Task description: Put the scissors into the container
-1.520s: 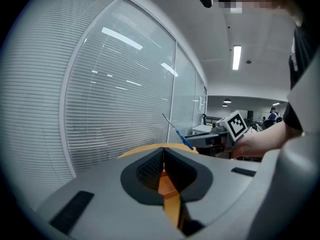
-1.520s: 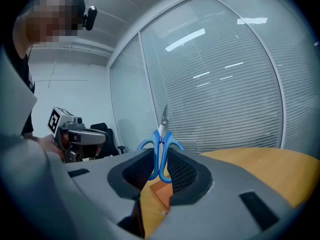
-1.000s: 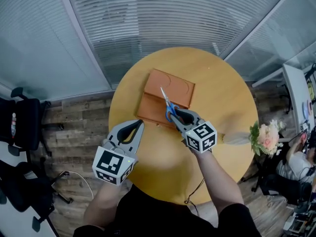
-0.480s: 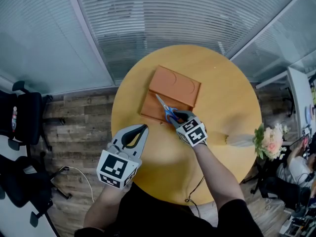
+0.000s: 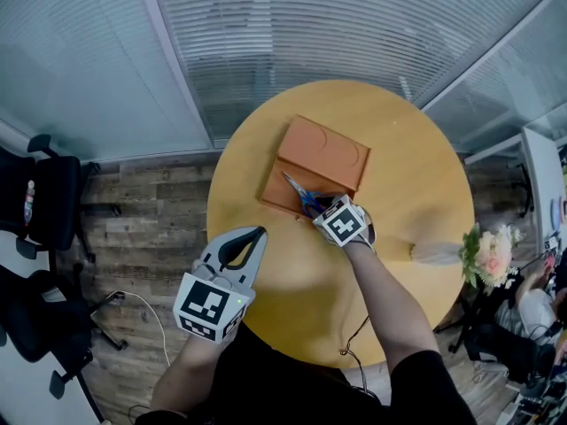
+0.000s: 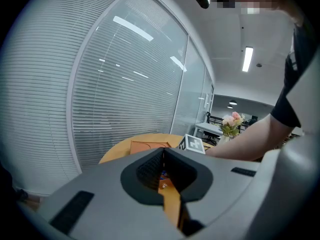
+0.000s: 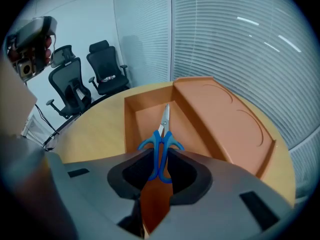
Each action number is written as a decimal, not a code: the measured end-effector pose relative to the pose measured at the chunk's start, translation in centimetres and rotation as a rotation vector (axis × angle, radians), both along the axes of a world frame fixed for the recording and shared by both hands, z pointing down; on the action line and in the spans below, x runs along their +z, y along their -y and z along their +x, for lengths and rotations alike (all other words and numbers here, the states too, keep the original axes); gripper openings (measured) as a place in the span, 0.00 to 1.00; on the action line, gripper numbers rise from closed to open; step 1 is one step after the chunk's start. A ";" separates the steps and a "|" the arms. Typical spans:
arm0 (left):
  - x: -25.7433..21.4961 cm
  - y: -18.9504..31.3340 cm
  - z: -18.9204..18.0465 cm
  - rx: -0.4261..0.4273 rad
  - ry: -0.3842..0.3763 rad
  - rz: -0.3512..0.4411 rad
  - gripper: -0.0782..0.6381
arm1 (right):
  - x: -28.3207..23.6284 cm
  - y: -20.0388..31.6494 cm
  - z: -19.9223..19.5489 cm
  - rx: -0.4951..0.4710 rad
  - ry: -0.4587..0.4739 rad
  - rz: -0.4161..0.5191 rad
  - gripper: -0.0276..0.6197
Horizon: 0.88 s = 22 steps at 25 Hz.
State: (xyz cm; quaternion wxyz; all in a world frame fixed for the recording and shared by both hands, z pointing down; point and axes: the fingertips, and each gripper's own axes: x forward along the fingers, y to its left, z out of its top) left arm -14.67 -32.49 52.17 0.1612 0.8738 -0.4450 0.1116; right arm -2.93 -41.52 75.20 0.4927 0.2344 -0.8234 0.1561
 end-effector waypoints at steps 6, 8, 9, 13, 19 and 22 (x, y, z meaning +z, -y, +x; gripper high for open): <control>-0.2 -1.0 -0.3 -0.009 -0.006 0.004 0.13 | 0.7 0.4 0.1 0.026 -0.069 -0.058 0.19; -0.2 -1.5 -0.4 -0.013 -0.008 0.004 0.13 | 0.7 0.5 0.1 0.023 -0.086 -0.073 0.20; -0.3 -1.7 -0.6 -0.015 -0.008 0.005 0.13 | 0.7 0.5 0.1 0.020 -0.092 -0.076 0.20; -0.6 -2.6 -1.5 -0.027 -0.007 0.008 0.13 | 0.7 0.6 0.2 0.030 -0.089 -0.045 0.20; -2.0 -3.5 -3.4 -0.045 -0.007 0.032 0.13 | -1.0 0.8 0.6 0.089 0.010 0.077 0.22; -2.9 -3.9 -3.9 -0.041 -0.010 0.050 0.13 | -3.5 0.8 1.7 0.161 0.065 0.152 0.22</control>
